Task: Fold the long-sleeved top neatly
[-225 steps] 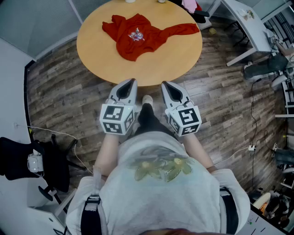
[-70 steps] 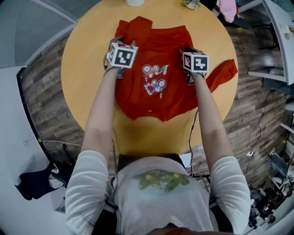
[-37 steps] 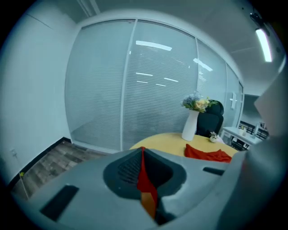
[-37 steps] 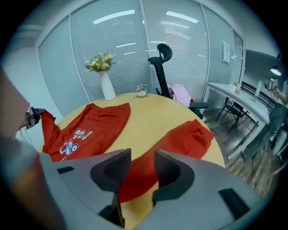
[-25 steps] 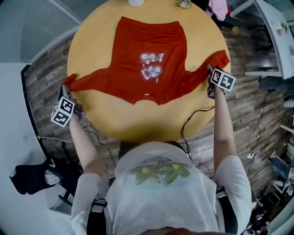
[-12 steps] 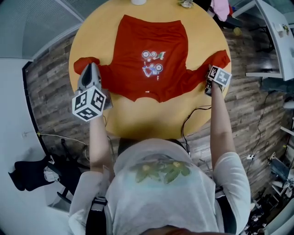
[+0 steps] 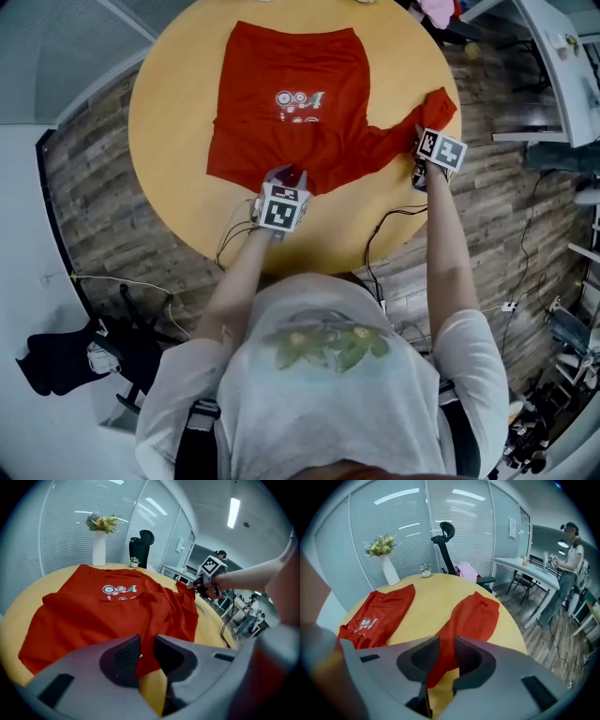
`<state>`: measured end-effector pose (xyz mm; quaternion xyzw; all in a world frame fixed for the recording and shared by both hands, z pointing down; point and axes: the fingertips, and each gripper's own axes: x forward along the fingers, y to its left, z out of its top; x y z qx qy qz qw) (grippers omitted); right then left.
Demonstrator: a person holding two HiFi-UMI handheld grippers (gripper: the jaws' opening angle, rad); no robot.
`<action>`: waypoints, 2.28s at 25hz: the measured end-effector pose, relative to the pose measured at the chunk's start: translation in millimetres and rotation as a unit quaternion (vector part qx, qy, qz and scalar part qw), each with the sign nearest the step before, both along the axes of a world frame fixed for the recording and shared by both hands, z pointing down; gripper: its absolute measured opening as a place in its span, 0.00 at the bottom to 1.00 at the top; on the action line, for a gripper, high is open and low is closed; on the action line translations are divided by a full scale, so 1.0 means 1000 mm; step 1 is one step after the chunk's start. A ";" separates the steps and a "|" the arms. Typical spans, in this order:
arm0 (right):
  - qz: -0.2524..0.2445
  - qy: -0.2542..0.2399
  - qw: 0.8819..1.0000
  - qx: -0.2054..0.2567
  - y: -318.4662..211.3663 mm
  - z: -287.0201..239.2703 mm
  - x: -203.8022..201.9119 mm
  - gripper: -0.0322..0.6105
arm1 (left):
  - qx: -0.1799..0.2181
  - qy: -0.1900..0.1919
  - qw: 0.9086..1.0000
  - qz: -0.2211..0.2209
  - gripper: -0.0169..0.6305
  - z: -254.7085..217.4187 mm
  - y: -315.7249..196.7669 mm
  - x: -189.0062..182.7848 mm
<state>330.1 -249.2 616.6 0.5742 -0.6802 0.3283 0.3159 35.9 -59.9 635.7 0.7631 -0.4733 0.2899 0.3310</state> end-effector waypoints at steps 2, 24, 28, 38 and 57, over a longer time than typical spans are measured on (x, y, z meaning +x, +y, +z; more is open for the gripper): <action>-0.002 -0.008 1.000 0.002 0.005 -0.001 -0.001 0.22 | 0.004 -0.003 1.000 0.000 0.13 -0.005 0.003 -0.003; 0.016 -0.082 0.996 0.041 -0.024 -0.024 0.018 0.31 | 0.053 -0.081 0.991 0.093 0.26 -0.031 -0.058 0.091; 0.043 -0.098 0.993 0.048 -0.042 -0.027 0.033 0.31 | 0.027 -0.120 0.987 0.103 0.26 -0.006 -0.061 0.097; 0.182 -0.154 0.971 0.020 -0.072 0.010 0.103 0.31 | 0.077 0.034 0.996 0.018 0.06 -0.084 -0.076 0.093; -0.182 -0.436 0.824 0.312 -0.030 -0.226 0.020 0.09 | 0.023 0.037 0.999 0.024 0.14 -0.064 -0.036 0.080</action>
